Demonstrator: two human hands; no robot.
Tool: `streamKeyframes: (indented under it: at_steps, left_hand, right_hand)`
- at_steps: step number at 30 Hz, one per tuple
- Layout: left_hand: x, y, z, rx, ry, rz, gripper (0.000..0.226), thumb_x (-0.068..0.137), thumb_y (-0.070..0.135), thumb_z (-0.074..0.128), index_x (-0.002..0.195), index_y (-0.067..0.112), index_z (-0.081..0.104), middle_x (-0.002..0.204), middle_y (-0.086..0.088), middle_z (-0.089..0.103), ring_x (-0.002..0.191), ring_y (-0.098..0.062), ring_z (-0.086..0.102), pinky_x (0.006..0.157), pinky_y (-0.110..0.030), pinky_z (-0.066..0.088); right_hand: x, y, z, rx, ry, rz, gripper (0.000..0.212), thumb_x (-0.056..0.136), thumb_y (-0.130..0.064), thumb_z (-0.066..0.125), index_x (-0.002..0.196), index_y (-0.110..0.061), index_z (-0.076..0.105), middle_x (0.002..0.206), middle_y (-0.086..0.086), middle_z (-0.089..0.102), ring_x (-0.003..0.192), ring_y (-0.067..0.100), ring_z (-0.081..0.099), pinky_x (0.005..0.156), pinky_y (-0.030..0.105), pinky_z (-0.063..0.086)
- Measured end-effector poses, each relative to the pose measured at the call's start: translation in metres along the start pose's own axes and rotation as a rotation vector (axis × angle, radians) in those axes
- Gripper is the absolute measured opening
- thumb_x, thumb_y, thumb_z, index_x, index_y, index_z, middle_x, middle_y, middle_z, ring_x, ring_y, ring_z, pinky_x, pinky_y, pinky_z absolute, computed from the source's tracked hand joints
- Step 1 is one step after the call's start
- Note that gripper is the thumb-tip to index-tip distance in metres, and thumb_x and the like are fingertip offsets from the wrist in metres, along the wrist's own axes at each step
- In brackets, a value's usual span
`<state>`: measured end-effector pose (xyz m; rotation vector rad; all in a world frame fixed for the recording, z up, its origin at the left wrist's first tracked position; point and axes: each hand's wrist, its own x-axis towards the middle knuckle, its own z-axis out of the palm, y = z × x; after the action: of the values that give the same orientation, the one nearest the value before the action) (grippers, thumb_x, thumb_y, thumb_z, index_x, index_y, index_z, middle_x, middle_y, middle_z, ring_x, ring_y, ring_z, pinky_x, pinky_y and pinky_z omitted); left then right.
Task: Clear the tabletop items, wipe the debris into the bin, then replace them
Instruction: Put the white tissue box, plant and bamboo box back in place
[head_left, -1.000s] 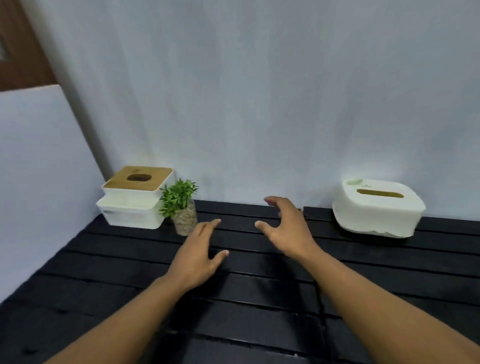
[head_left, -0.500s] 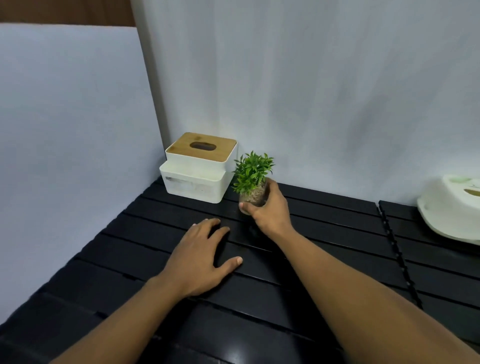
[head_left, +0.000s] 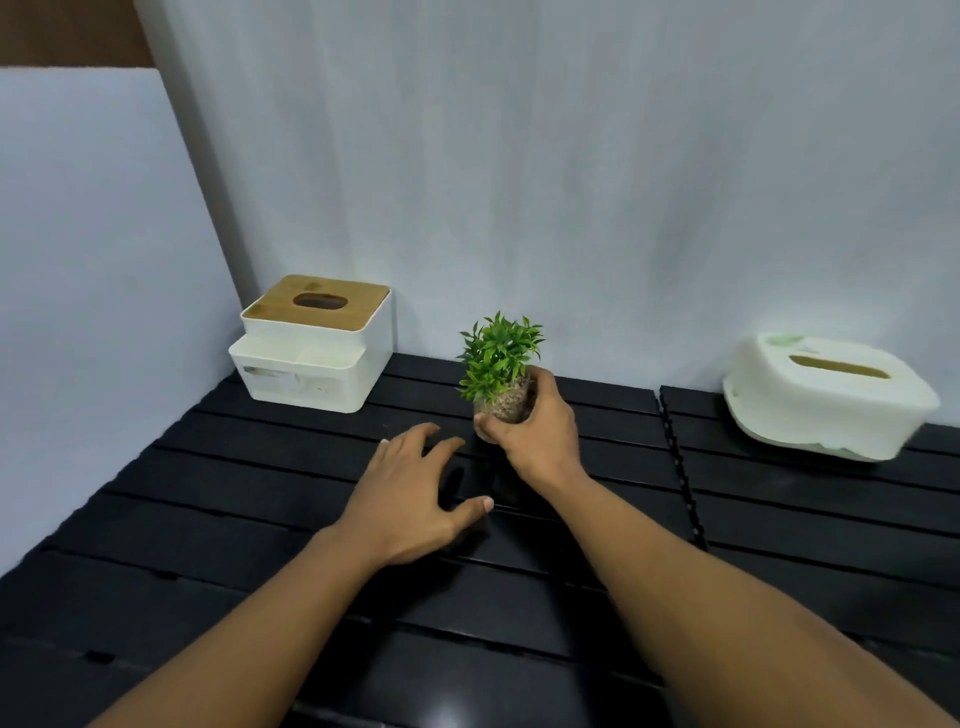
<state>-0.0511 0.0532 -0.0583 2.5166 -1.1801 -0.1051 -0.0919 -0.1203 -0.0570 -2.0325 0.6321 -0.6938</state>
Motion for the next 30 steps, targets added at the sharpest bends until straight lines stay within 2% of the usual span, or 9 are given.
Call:
streamKeyframes:
  at_steps: [6, 13, 17, 23, 25, 27, 28, 30]
  left_hand:
    - [0.029, 0.088, 0.028, 0.006, -0.050, 0.102, 0.083, 0.076, 0.076, 0.046, 0.144, 0.029, 0.035, 0.150, -0.002, 0.030, 0.139, -0.021, 0.027, 0.114, -0.037, 0.023]
    - [0.051, 0.160, 0.066, 0.021, -0.085, 0.182, 0.084, 0.076, 0.076, 0.042, 0.144, 0.027, 0.036, 0.152, -0.004, 0.029, 0.140, -0.022, 0.025, 0.116, -0.041, 0.023]
    - [0.052, 0.167, 0.080, 0.082, -0.080, 0.207, 0.086, 0.074, 0.079, 0.030, 0.143, 0.029, 0.036, 0.151, -0.003, 0.030, 0.141, -0.020, 0.024, 0.118, -0.048, 0.016]
    - [0.048, 0.165, 0.086, 0.084, -0.028, 0.219, 0.082, 0.078, 0.077, 0.030, 0.144, 0.029, 0.036, 0.152, -0.004, 0.029, 0.142, -0.020, 0.022, 0.118, -0.047, 0.007]
    - [0.048, 0.164, 0.085, 0.096, -0.045, 0.220, 0.083, 0.078, 0.077, 0.028, 0.145, 0.030, 0.033, 0.153, -0.003, 0.028, 0.143, -0.020, 0.020, 0.118, -0.045, 0.006]
    - [0.047, 0.162, 0.082, 0.091, -0.058, 0.219, 0.085, 0.077, 0.078, 0.025, 0.146, 0.030, 0.032, 0.155, -0.001, 0.026, 0.144, -0.018, 0.019, 0.118, -0.044, 0.006]
    - [0.044, 0.159, 0.080, 0.085, -0.061, 0.217, 0.086, 0.076, 0.079, 0.023, 0.146, 0.030, 0.031, 0.156, 0.000, 0.024, 0.144, -0.018, 0.019, 0.118, -0.043, 0.006]
    - [0.036, 0.147, 0.073, 0.082, -0.065, 0.204, 0.088, 0.076, 0.079, 0.021, 0.147, 0.028, 0.030, 0.157, 0.001, 0.023, 0.144, -0.017, 0.019, 0.119, -0.042, 0.007]
  right_hand:
    - [-0.002, 0.039, -0.102, -0.043, 0.109, 0.038, 0.075, 0.063, -0.039, 0.081, 0.127, -0.027, 0.045, 0.113, -0.004, 0.064, 0.105, 0.016, 0.061, 0.094, 0.037, 0.050]
    - [-0.015, 0.090, -0.184, -0.077, 0.188, 0.076, 0.073, 0.064, -0.037, 0.083, 0.126, -0.025, 0.047, 0.111, -0.004, 0.066, 0.103, 0.015, 0.062, 0.092, 0.035, 0.050]
    - [-0.021, 0.104, -0.197, -0.043, 0.181, 0.084, 0.075, 0.065, -0.037, 0.083, 0.129, -0.025, 0.045, 0.114, -0.004, 0.064, 0.105, 0.014, 0.061, 0.093, 0.030, 0.049]
    - [-0.024, 0.111, -0.197, -0.003, 0.163, 0.075, 0.076, 0.064, -0.038, 0.083, 0.129, -0.030, 0.043, 0.116, -0.005, 0.063, 0.108, 0.015, 0.060, 0.095, 0.033, 0.049]
    - [-0.025, 0.112, -0.198, 0.030, 0.132, 0.084, 0.086, 0.062, -0.036, 0.085, 0.134, -0.030, 0.039, 0.118, -0.008, 0.059, 0.112, 0.013, 0.057, 0.098, 0.030, 0.046]
    - [-0.029, 0.111, -0.199, 0.087, 0.129, 0.101, 0.106, 0.057, -0.035, 0.089, 0.143, -0.030, 0.028, 0.126, -0.009, 0.050, 0.119, 0.011, 0.051, 0.103, 0.029, 0.042]
    - [-0.033, 0.109, -0.198, 0.084, 0.160, 0.111, 0.113, 0.056, -0.036, 0.090, 0.146, -0.029, 0.022, 0.131, -0.007, 0.045, 0.122, 0.010, 0.046, 0.106, 0.030, 0.039]
    - [-0.046, 0.101, -0.194, -0.007, 0.281, 0.130, 0.114, 0.056, -0.039, 0.089, 0.146, -0.025, 0.019, 0.133, 0.000, 0.038, 0.123, 0.013, 0.039, 0.106, 0.032, 0.034]
